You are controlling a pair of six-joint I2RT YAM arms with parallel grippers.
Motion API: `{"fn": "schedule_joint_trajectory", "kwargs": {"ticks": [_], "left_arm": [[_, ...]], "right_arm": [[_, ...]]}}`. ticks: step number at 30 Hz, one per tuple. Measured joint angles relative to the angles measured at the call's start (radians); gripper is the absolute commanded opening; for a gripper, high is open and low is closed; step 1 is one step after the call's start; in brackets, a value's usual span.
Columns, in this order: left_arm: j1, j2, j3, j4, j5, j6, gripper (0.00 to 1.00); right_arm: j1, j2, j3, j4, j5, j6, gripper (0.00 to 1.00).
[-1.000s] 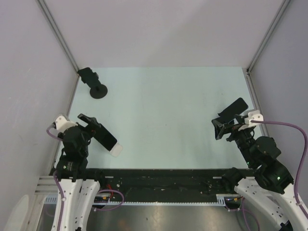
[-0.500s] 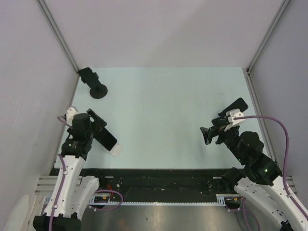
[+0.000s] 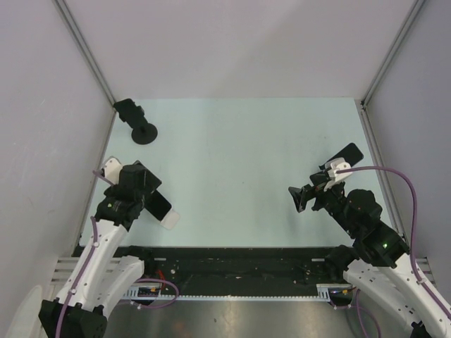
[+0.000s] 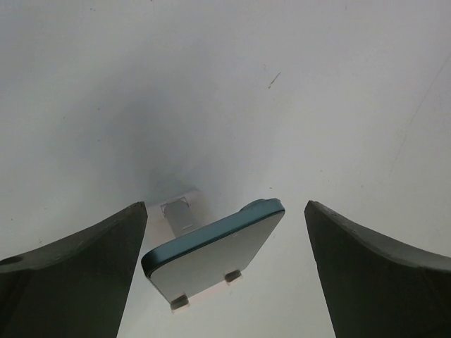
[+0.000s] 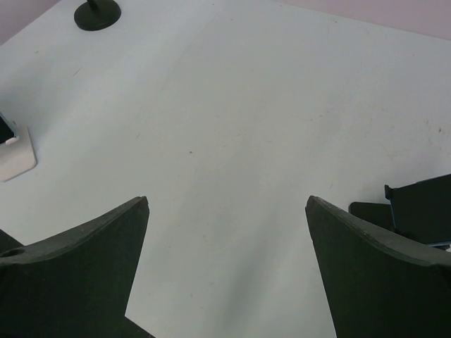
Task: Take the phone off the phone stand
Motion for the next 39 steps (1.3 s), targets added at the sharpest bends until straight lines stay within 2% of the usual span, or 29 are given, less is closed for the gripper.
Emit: {"fn": "schedule_joint_trajectory", "kwargs": {"ticks": [8, 23, 30, 39], "left_arm": [[-0.016, -0.011, 0.000, -0.025, -0.079, -0.068, 0.99], [-0.042, 0.044, 0.000, -0.042, -0.107, -0.113, 0.93], [-0.064, 0.073, 0.000, -0.042, -0.108, -0.122, 0.85], [-0.072, 0.074, 0.000, -0.046, -0.121, -0.120, 0.66]], "right_arm": [[-0.012, 0.007, -0.002, 0.008, -0.042, -0.004, 1.00], [-0.063, 0.016, -0.009, 0.019, -0.121, -0.005, 1.00], [-0.068, 0.014, -0.009, 0.022, -0.150, -0.006, 1.00], [-0.071, 0.014, -0.010, 0.029, -0.158, -0.007, 1.00]]}}
